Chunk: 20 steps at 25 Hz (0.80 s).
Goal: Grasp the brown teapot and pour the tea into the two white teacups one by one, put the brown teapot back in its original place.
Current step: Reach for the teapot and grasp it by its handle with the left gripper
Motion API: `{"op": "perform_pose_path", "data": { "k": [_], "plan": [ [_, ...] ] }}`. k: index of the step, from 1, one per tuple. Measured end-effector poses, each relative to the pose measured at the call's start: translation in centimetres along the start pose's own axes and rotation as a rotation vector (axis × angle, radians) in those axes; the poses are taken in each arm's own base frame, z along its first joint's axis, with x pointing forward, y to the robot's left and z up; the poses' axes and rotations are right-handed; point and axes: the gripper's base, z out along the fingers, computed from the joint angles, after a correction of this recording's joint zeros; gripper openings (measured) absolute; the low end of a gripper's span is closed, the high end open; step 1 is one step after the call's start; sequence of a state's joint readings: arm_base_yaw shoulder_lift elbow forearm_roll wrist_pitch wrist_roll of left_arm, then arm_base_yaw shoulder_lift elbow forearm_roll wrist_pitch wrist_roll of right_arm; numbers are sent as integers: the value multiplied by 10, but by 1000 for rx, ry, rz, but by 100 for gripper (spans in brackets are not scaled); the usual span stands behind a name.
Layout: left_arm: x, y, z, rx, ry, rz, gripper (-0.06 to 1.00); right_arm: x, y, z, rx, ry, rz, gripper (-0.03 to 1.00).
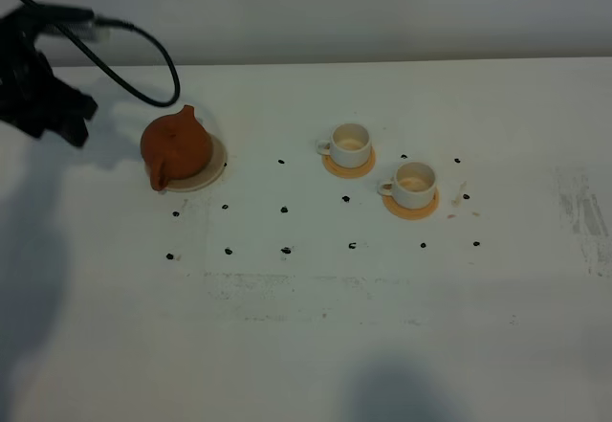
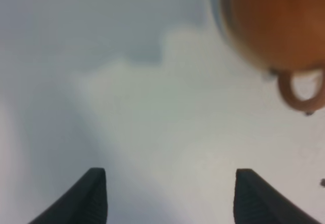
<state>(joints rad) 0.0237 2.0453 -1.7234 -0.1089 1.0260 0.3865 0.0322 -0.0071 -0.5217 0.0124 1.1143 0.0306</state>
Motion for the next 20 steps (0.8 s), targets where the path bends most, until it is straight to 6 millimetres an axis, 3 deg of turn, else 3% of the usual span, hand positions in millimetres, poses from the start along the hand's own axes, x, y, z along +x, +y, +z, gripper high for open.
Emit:
{"op": "perform_pose_path", "data": {
  "k": [4,9,15,20],
  "plan": [
    [-4,-33,-42,-62,-101,106,51,0,0,0,0,0,0,42],
    [16,-76,-66,-117,-252,196,51,0,0,0,0,0,0,42],
    [48,-123,-67,-90,-418,190,51,0,0,0,0,0,0,42],
    [54,-151,-57,-43,-385,136,51,0,0,0,0,0,0,42]
  ]
}}
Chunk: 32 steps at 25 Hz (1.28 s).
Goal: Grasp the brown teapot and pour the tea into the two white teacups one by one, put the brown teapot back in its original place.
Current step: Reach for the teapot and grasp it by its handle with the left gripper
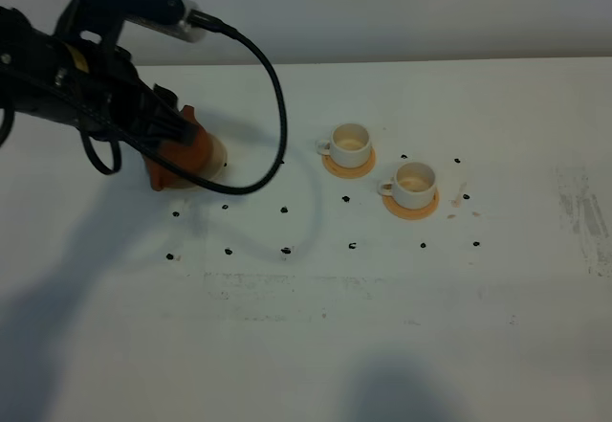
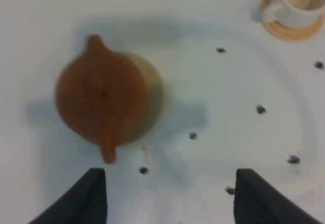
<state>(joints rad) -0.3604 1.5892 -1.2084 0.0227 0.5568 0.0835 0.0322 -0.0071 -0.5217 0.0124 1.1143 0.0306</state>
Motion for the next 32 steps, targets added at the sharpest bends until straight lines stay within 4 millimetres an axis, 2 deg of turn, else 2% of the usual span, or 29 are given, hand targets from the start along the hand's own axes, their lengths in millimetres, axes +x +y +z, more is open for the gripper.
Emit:
{"op": "perform_pose_path", "data": {
  "k": [3,6,12,16,25,32],
  "plan": [
    [4,-1,6,-4,62,-8,51,0,0,0,0,0,0,42],
    [9,5,14,-7,195,-25,51,0,0,0,0,0,0,42],
    [-2,25,32,-23,375,-70,51,0,0,0,0,0,0,42],
    [-10,35,53,-39,401,-89,51,0,0,0,0,0,0,42],
    [-2,42,105,-31,407,-120,51,0,0,0,0,0,0,42],
    [3,42,124,-32,402,-148,51,0,0,0,0,0,0,42]
  ]
}}
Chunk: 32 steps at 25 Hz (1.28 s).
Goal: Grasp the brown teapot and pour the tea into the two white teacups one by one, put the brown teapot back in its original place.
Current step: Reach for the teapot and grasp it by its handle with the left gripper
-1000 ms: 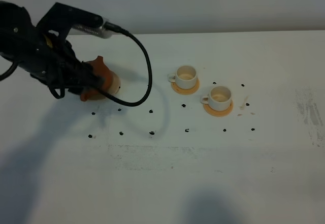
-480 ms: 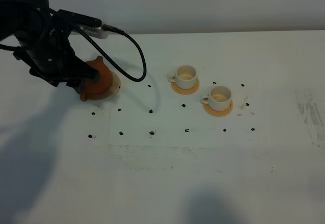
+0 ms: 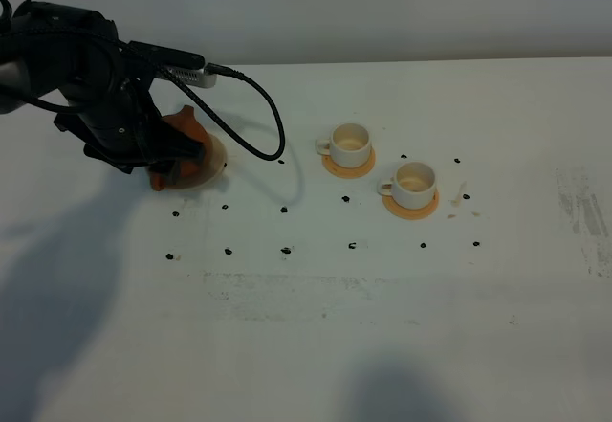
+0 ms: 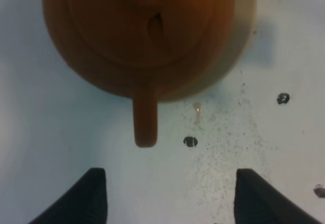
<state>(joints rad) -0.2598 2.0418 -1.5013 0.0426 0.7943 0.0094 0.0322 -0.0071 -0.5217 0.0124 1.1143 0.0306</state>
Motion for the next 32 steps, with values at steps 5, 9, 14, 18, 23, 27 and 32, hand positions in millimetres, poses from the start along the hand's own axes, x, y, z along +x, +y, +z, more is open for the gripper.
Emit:
{"op": "perform_pose_path", "data": {
  "k": [5,9,14,18,23,27,32],
  "plan": [
    [-1,5,8,-2,-4,-13,50,0,0,0,0,0,0,42],
    [-3,8,15,-3,-12,-20,46,0,0,0,0,0,0,42],
    [-5,8,22,-3,-33,-20,43,0,0,0,0,0,0,42],
    [-7,7,28,-3,-48,-20,43,0,0,0,0,0,0,42],
    [-8,7,33,-1,-60,-21,43,0,0,0,0,0,0,42],
    [-8,6,35,9,-57,-29,42,0,0,0,0,0,0,42],
    [-8,6,35,10,-58,-31,29,0,0,0,0,0,0,42]
  ]
}}
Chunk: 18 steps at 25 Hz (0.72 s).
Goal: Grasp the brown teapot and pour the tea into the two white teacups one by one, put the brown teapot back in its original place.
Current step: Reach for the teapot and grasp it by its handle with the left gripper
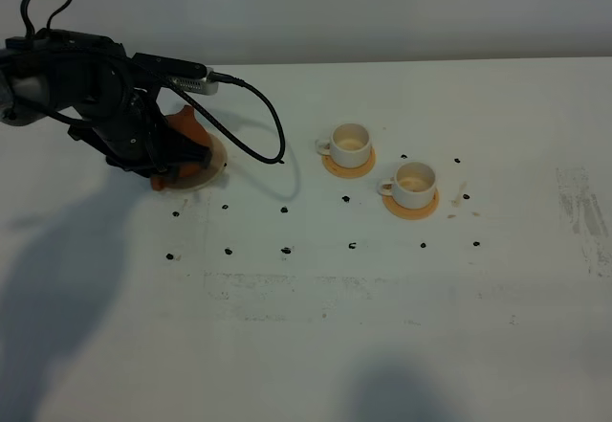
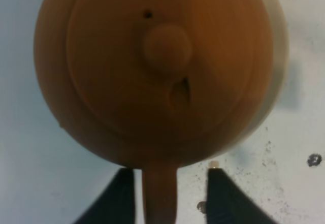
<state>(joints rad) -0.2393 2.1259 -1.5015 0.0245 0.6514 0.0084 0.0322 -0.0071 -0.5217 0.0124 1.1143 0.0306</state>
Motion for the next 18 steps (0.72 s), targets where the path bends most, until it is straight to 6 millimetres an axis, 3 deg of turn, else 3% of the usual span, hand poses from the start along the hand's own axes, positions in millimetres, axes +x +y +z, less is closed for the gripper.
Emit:
{"op": "perform_pose_path", "data": {
  "k": [4,18],
  "plan": [
    [1,2,0,-8,7,4,8,0,0,0,0,0,0,42],
    [1,9,0,-30,5,60,8,0,0,0,0,0,0,42]
  ]
}}
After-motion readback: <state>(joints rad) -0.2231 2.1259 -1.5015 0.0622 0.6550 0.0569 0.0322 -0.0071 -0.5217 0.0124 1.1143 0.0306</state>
